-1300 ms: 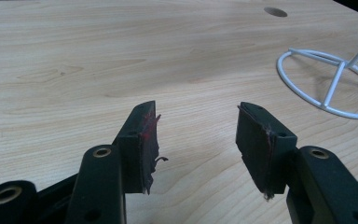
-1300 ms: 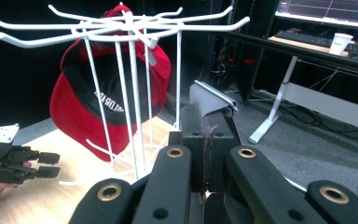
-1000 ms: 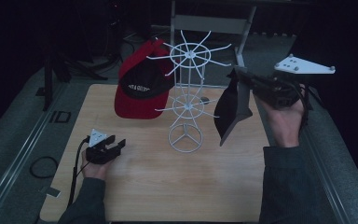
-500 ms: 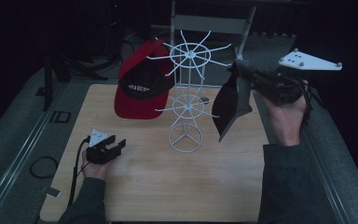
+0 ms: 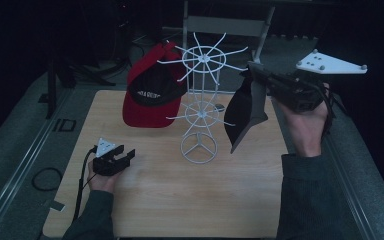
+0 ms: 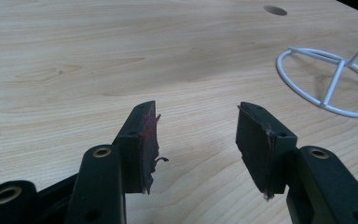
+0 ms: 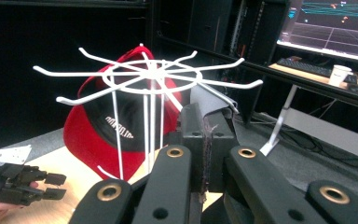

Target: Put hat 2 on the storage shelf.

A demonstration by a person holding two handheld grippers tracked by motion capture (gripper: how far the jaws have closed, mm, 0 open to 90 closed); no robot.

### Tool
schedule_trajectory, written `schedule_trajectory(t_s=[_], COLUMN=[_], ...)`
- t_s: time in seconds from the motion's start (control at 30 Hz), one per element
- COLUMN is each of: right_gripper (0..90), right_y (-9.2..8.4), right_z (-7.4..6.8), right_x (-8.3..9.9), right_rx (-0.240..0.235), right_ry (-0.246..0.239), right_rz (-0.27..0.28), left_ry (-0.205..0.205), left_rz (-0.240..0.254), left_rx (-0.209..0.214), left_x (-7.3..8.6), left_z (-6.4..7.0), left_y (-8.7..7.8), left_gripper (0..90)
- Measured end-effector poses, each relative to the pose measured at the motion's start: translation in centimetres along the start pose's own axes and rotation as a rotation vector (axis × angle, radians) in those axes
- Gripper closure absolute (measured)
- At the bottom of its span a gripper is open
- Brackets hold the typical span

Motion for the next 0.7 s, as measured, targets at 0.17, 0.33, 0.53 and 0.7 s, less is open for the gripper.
schedule_trajectory(t_s=[0.17, 0.33, 0.53, 0.7], right_gripper=[89.6, 89.5, 89.4, 88.5], right_y=[0.1, 0.7, 1.4, 1.9], right_z=[-0.6, -1.1, -1.6, -1.9], right_x=[-0.1, 0.1, 0.6, 0.8], right_rx=[-0.018, -0.026, -0.030, -0.018], right_ry=[-0.015, -0.025, -0.034, -0.047], right_rz=[0.001, -0.012, -0.029, -0.036], left_ry=[0.000, 0.002, 0.002, 0.001], left_rz=[0.002, 0.001, 0.002, 0.001], left_rx=[0.000, -0.001, -0.001, 0.000], left_x=[0.0, 0.0, 0.0, 0.0], left_z=[0.0, 0.0, 0.0, 0.0], left_y=[0.0, 0.0, 0.0, 0.0], left_gripper=[48.9, 48.9, 48.8, 48.9])
Point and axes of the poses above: each handheld gripper's, and its own axes: y roughly forward along the jaws, x roughly out of its underside, z roughly to its right, the point moved 7 cm from there along y, roughly forward along the jaws, and after that the axes turned 5 degrees about -y, right-handed, at the moved point
